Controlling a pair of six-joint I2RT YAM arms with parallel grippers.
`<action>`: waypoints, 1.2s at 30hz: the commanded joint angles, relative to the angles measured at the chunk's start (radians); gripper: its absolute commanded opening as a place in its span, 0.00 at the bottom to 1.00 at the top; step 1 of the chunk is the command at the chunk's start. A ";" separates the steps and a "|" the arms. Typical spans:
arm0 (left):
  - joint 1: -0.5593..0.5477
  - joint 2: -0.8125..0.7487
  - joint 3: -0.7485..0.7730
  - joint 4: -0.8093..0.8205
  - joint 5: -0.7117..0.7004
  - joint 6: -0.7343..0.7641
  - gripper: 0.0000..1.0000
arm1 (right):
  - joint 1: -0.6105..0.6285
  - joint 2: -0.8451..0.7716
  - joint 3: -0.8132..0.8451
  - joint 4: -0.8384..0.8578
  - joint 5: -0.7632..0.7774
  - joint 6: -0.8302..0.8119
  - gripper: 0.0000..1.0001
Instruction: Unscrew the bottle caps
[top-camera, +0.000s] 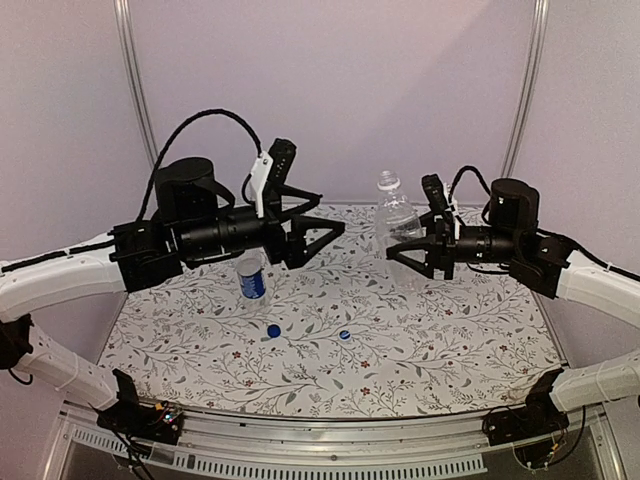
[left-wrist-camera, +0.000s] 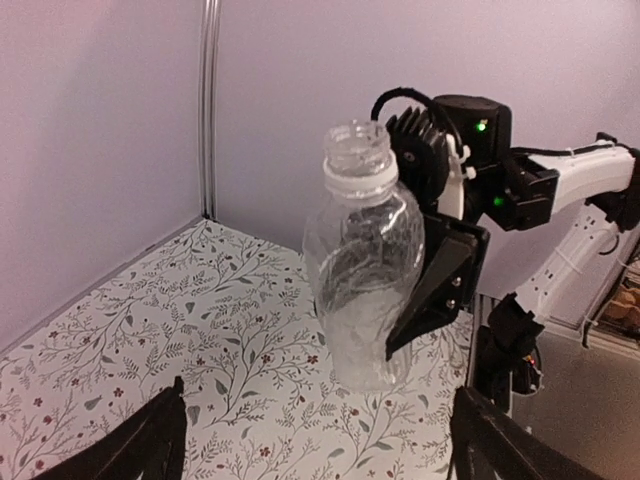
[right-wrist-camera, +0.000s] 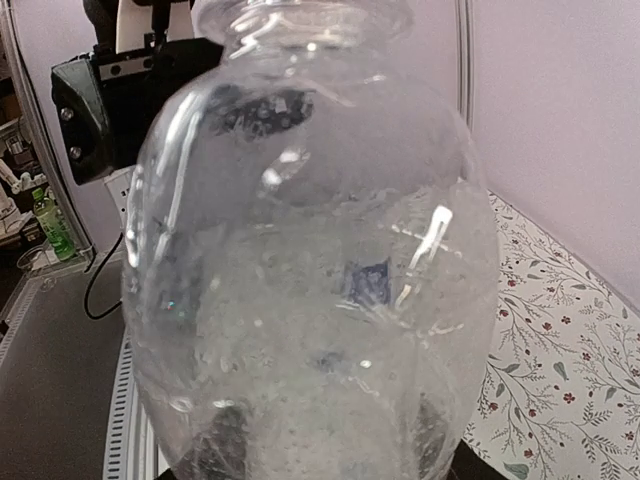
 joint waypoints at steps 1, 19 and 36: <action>0.018 0.000 0.101 0.005 0.067 -0.021 0.91 | -0.004 0.031 0.003 0.011 -0.116 -0.013 0.52; 0.017 0.221 0.359 0.002 0.227 -0.038 0.90 | 0.045 0.081 0.014 0.049 -0.196 -0.014 0.56; 0.019 0.281 0.383 -0.040 0.263 -0.055 0.70 | 0.053 0.092 0.023 0.049 -0.188 -0.019 0.56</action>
